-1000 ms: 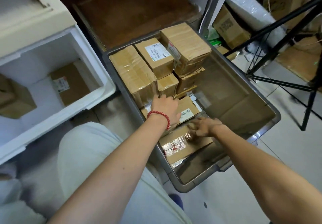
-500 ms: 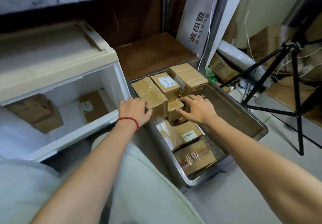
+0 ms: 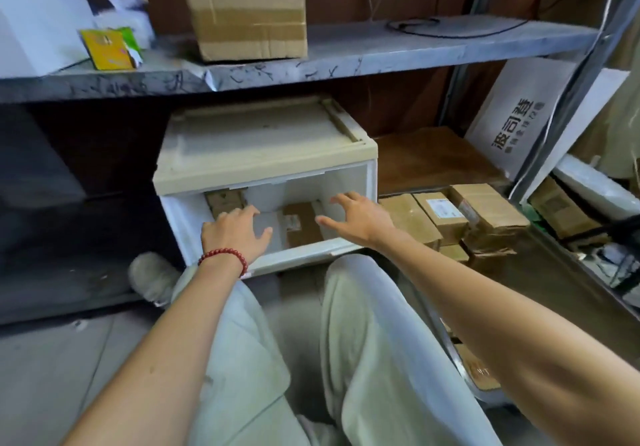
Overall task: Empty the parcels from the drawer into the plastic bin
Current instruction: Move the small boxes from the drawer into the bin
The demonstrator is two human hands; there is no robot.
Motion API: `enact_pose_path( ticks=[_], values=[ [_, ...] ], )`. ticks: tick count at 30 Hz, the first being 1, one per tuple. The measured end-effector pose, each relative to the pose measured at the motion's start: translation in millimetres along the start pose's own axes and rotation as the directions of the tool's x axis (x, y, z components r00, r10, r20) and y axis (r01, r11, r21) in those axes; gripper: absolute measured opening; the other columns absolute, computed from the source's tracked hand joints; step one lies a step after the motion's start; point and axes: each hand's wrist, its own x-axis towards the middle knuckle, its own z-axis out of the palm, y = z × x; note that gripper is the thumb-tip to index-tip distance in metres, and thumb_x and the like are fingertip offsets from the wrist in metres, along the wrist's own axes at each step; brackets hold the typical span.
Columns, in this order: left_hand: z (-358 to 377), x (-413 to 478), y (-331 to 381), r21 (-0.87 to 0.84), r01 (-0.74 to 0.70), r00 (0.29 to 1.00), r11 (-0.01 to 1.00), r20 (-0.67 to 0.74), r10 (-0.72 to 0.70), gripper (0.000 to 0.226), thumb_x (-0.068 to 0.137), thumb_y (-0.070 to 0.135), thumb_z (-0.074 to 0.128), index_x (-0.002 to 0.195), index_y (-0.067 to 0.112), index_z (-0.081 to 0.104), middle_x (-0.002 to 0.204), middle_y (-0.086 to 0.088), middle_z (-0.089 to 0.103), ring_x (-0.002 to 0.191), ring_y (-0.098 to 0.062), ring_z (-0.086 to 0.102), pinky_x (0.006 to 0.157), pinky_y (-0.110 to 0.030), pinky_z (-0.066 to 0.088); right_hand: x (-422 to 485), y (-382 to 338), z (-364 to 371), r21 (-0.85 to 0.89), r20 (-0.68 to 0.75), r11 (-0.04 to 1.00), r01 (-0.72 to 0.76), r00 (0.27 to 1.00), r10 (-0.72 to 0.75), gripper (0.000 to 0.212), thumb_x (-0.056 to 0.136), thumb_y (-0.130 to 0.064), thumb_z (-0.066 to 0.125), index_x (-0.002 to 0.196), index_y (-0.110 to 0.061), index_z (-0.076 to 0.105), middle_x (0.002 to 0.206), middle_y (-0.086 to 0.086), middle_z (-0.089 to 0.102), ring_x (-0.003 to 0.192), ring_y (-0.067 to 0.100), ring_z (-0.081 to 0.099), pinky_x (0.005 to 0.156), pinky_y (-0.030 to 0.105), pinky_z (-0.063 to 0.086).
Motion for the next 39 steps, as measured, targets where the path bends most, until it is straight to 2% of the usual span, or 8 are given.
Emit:
enact_pose_path(
  ticks=[5, 11, 15, 19, 22, 27, 31, 39],
  values=[
    [15, -11, -33, 0.009, 0.074, 0.996, 0.997, 0.045, -0.074, 0.048, 0.092, 0.051, 0.046, 0.132, 0.025, 0.046, 0.128, 0.0, 0.057, 0.117, -0.024, 0.052, 0.086, -0.037, 0.042, 12, -35, 28, 0.128, 0.008, 0.991, -0.038, 0.999, 0.037, 0.066, 0.089, -0.065, 0.046, 0.14, -0.024, 0.041, 0.143, 0.006, 0.044, 0.125, 0.027, 0.048, 0.097, 0.043, 0.043],
    [46, -3, -50, -0.023, 0.113, 0.991, 0.993, 0.077, -0.111, 0.052, 0.092, 0.054, 0.045, 0.135, 0.025, 0.043, 0.131, 0.0, 0.055, 0.116, -0.023, 0.053, 0.087, -0.037, 0.042, 22, -34, 69, 0.167, 0.065, 0.979, -0.113, 0.993, 0.104, 0.068, 0.088, -0.065, 0.049, 0.141, -0.023, 0.04, 0.14, 0.006, 0.045, 0.126, 0.028, 0.047, 0.098, 0.044, 0.045],
    [69, 21, -49, -0.03, 0.09, 0.99, 0.995, 0.115, -0.086, 0.052, 0.092, 0.052, 0.045, 0.136, 0.025, 0.042, 0.132, -0.001, 0.054, 0.118, -0.024, 0.051, 0.088, -0.038, 0.041, 47, -25, 77, 0.089, 0.037, 0.99, -0.113, 0.993, 0.11, 0.067, 0.088, -0.064, 0.049, 0.141, -0.024, 0.039, 0.141, 0.005, 0.044, 0.127, 0.027, 0.046, 0.096, 0.042, 0.043],
    [93, 53, -41, 0.035, -0.022, 0.992, 0.999, 0.125, 0.018, 0.051, 0.093, 0.05, 0.044, 0.137, 0.024, 0.041, 0.129, -0.002, 0.055, 0.117, -0.025, 0.052, 0.087, -0.037, 0.041, 71, -8, 101, 0.032, 0.124, 0.962, -0.273, 0.956, 0.267, 0.081, 0.084, -0.07, 0.049, 0.144, -0.018, 0.034, 0.145, 0.009, 0.04, 0.132, 0.03, 0.039, 0.1, 0.045, 0.04],
    [111, 82, -44, 0.051, -0.086, 0.99, 0.995, 0.116, 0.079, 0.049, 0.093, 0.049, 0.045, 0.135, 0.025, 0.043, 0.132, -0.001, 0.055, 0.119, -0.025, 0.051, 0.093, -0.039, 0.039, 88, -2, 117, -0.024, 0.164, 0.949, -0.313, 0.935, 0.313, 0.09, 0.08, -0.075, 0.049, 0.146, -0.016, 0.03, 0.148, 0.012, 0.035, 0.135, 0.032, 0.035, 0.104, 0.048, 0.035],
    [150, 116, -60, 0.077, -0.031, 0.98, 0.997, 0.197, 0.015, 0.049, 0.093, 0.049, 0.045, 0.135, 0.025, 0.043, 0.13, -0.004, 0.057, 0.116, -0.027, 0.054, 0.093, -0.039, 0.039, 127, 8, 146, -0.042, 0.175, 0.935, -0.352, 0.919, 0.354, 0.093, 0.081, -0.076, 0.046, 0.148, -0.015, 0.027, 0.15, 0.014, 0.034, 0.137, 0.034, 0.033, 0.108, 0.049, 0.032],
    [181, 137, -60, 0.147, -0.069, 0.962, 0.987, 0.272, 0.026, 0.05, 0.094, 0.047, 0.045, 0.138, 0.023, 0.039, 0.129, -0.006, 0.056, 0.115, -0.029, 0.054, 0.093, -0.038, 0.04, 158, 14, 177, -0.03, 0.221, 0.922, -0.387, 0.897, 0.384, 0.088, 0.082, -0.074, 0.047, 0.145, -0.015, 0.033, 0.146, 0.015, 0.038, 0.132, 0.035, 0.039, 0.105, 0.046, 0.033],
    [230, 185, -59, 0.059, 0.024, 0.939, 0.998, 0.342, -0.042, 0.052, 0.093, 0.049, 0.046, 0.137, 0.023, 0.04, 0.132, -0.008, 0.055, 0.117, -0.031, 0.052, 0.087, -0.038, 0.045, 207, 32, 213, 0.001, 0.215, 0.895, -0.446, 0.874, 0.435, 0.088, 0.078, -0.077, 0.049, 0.142, -0.017, 0.036, 0.137, 0.01, 0.044, 0.124, 0.031, 0.044, 0.098, 0.043, 0.038]
  ],
)
